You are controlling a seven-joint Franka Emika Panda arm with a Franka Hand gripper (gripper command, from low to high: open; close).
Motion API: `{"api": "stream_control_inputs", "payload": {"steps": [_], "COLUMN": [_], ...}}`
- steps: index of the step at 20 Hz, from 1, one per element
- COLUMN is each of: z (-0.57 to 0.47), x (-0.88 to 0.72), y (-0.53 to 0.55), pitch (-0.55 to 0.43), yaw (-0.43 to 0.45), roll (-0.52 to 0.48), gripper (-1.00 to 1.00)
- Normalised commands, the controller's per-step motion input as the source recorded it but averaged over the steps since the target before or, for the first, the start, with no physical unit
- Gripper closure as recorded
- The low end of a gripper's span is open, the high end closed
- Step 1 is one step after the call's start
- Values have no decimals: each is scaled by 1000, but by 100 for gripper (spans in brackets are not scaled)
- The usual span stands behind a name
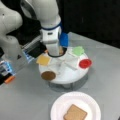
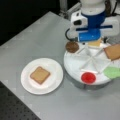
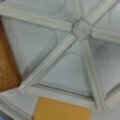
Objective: Ingredient selection for cheeseburger or sandwich
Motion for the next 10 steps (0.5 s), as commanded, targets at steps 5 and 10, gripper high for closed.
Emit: {"api": "stream_control_inputs", "payload": {"steps": [5, 10], "z": [-53, -151], "x": [-1, 21], "y": [-204, -264], "pitch": [76, 105], "yaw": [-503, -431], "roll": [-357, 5], "gripper": [-100, -100]}}
